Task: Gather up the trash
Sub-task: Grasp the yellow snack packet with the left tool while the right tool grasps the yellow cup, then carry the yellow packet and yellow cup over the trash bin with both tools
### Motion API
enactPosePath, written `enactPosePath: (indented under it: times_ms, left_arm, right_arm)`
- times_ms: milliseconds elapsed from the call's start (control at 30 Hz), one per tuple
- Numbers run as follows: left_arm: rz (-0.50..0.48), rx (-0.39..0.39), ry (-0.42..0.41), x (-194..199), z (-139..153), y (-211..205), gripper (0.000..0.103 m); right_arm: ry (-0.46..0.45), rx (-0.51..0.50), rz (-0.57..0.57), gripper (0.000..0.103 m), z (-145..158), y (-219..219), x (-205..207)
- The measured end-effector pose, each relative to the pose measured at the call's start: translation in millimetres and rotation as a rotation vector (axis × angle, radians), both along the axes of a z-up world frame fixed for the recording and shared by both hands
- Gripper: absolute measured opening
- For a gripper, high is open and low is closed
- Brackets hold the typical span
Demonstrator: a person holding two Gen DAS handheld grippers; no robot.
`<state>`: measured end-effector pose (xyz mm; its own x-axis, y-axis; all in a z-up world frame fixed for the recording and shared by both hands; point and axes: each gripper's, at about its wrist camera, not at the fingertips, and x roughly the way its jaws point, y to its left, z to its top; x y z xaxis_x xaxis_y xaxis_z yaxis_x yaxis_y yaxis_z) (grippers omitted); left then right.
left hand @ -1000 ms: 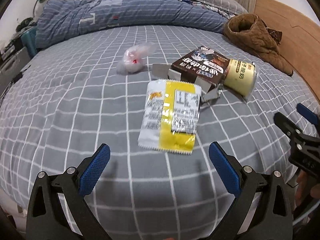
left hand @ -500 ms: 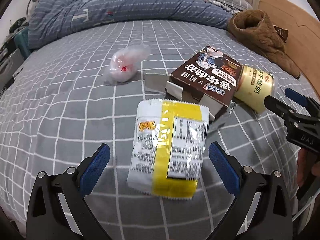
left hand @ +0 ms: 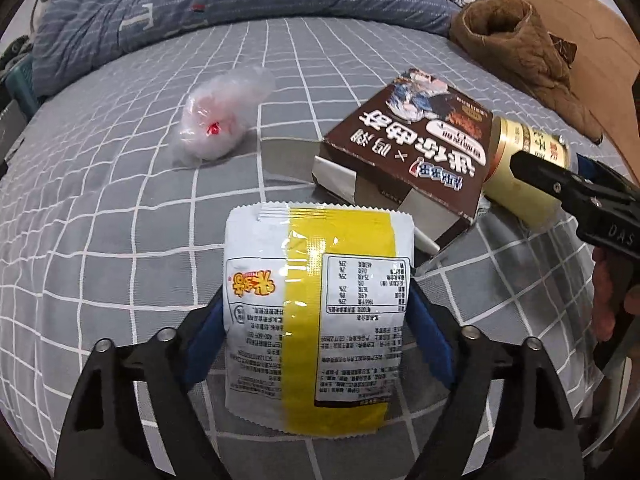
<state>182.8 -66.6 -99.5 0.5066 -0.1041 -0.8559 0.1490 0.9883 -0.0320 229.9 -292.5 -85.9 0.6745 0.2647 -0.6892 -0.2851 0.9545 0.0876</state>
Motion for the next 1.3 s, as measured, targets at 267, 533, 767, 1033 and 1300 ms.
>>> enactPosePath:
  times_ms: [267, 533, 767, 1033, 1300]
  left_arm:
    - [0.010, 0.010, 0.021, 0.9, -7.2, 8.4, 0.049]
    - [0.003, 0.023, 0.017, -1.8, -6.9, 14.0, 0.026]
    - [0.008, 0.031, 0.010, -4.1, -7.0, 19.3, 0.018]
    - [0.027, 0.027, -0.018, -5.8, 2.4, 24.1, 0.018]
    - [0.028, 0.007, -0.030, -12.0, 11.5, 26.9, 0.018]
  right_arm:
    - [0.024, 0.016, -0.016, 0.095, -8.3, -1.4, 3.7]
    - [0.009, 0.011, -0.036, 0.093, -11.2, 1.9, -0.5]
    - [-0.005, -0.005, -0.048, 0.092, -10.0, 4.0, -7.7]
    - [-0.017, -0.008, -0.076, 0.092, -4.6, 1.2, -18.1]
    - [-0.025, -0.007, -0.104, 0.091, -0.1, 3.2, -29.3]
